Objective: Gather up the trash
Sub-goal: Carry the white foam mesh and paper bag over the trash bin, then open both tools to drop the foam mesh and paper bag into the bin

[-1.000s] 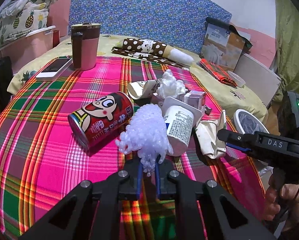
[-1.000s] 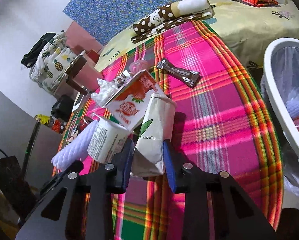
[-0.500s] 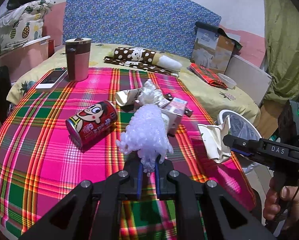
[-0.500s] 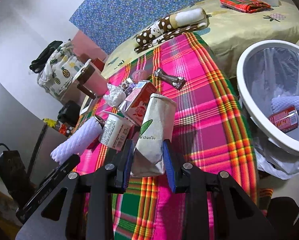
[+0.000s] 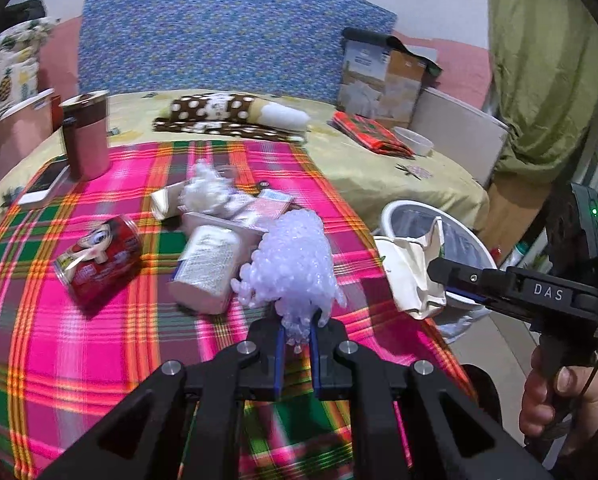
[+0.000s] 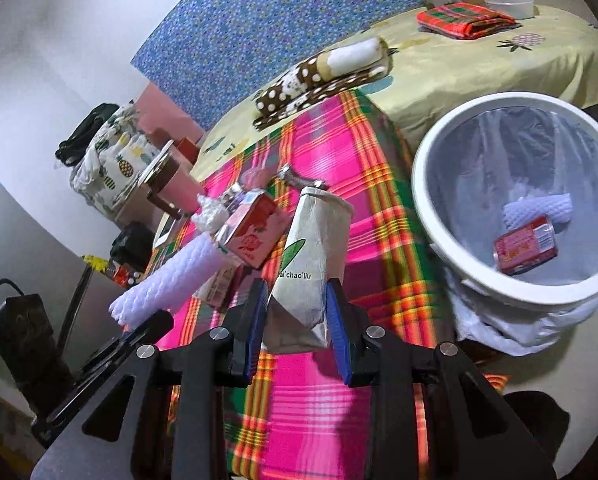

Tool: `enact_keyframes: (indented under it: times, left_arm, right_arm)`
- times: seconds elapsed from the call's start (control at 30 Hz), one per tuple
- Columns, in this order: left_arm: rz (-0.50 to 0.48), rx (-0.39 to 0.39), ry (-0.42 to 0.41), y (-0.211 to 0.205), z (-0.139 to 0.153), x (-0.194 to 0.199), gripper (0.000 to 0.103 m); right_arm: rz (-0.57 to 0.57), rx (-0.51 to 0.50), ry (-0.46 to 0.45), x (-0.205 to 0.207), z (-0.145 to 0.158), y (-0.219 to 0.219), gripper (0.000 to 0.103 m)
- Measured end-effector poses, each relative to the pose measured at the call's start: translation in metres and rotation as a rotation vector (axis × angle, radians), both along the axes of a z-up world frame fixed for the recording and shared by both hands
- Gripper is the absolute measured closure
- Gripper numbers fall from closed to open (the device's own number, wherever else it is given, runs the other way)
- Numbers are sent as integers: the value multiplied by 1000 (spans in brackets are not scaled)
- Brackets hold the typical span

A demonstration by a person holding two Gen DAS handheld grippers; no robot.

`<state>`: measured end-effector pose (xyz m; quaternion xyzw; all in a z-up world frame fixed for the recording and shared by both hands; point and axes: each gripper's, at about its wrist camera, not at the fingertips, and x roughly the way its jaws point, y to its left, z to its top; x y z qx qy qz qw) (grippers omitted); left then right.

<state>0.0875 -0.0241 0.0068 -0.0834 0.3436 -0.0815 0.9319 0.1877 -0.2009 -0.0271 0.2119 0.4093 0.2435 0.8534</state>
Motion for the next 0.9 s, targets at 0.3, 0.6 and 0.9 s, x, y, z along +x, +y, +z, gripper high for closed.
enact_keyframes:
  times: [0.3,0.6,0.9]
  left_arm:
    - [-134,19,-6,-55,4,25,93]
    - [-247,35,-1,-103,3,47,93]
    - [-326,46,20,-140,-4,69,93]
  right_arm:
    - [-103,-17,-17,0,4,-43,71]
    - [-200,-89,-24,4,2,-75,71]
    - [-267,-198,-13,15,-5,-104,71]
